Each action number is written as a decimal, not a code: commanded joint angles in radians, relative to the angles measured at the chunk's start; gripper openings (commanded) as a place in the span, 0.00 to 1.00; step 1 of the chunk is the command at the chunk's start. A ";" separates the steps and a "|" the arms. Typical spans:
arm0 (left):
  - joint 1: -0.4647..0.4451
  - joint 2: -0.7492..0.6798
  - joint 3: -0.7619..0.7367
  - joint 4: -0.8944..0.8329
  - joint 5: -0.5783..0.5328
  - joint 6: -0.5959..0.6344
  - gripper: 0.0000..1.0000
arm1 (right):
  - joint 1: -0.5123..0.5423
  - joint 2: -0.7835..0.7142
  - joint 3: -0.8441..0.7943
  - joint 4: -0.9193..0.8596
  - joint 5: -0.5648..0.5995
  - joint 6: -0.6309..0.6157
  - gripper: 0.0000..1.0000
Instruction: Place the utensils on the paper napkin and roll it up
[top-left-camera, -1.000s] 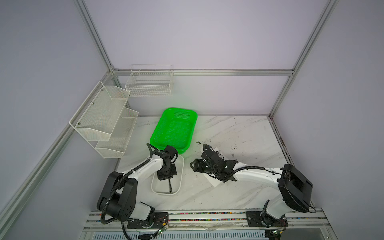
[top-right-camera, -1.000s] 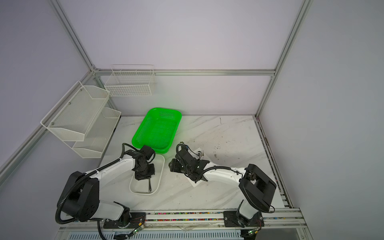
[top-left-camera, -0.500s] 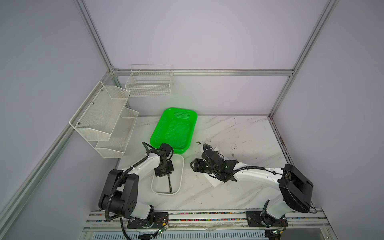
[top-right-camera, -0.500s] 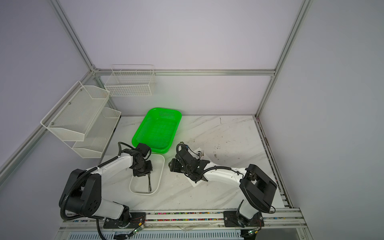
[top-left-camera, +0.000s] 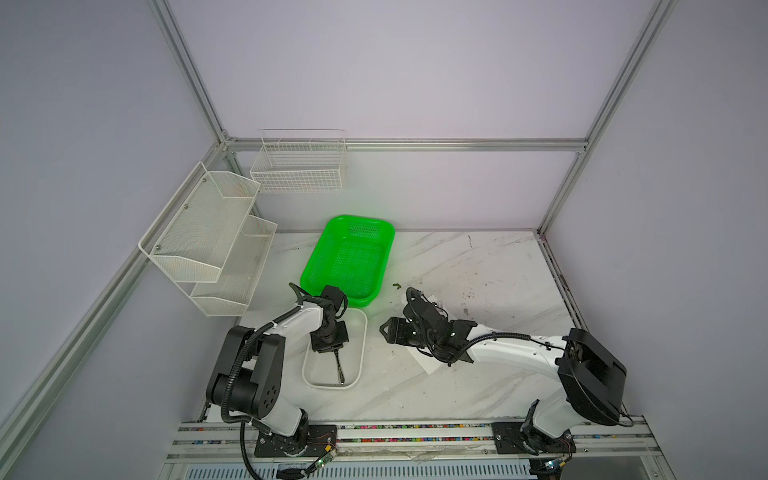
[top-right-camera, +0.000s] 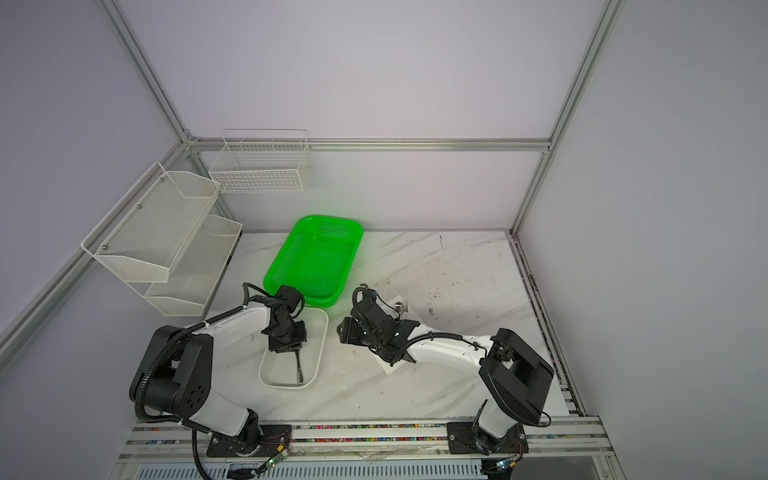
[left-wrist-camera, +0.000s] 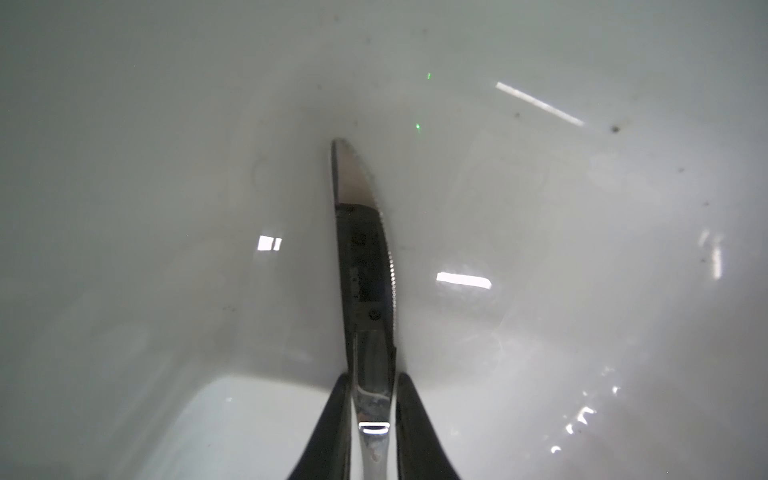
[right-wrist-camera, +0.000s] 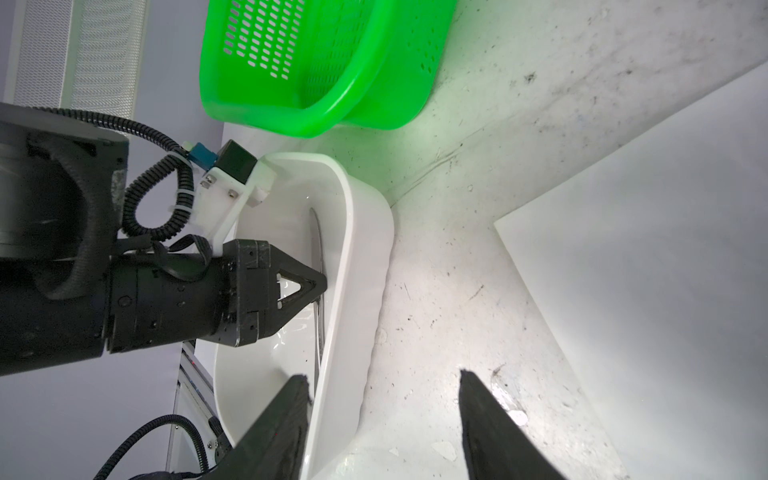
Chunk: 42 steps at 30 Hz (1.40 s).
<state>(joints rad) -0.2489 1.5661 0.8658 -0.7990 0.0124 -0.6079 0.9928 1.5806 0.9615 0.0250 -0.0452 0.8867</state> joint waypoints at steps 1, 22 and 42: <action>0.005 0.063 -0.036 0.053 0.010 -0.010 0.15 | -0.004 -0.014 -0.014 -0.010 0.000 0.006 0.60; 0.002 -0.070 -0.050 0.052 0.011 -0.043 0.10 | -0.005 -0.028 -0.023 -0.010 0.004 0.009 0.60; 0.000 0.022 -0.050 0.084 0.011 -0.005 0.28 | -0.004 -0.024 -0.022 -0.011 -0.001 0.008 0.60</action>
<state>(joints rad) -0.2501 1.5429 0.8486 -0.7414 0.0235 -0.6304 0.9928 1.5803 0.9546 0.0250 -0.0452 0.8867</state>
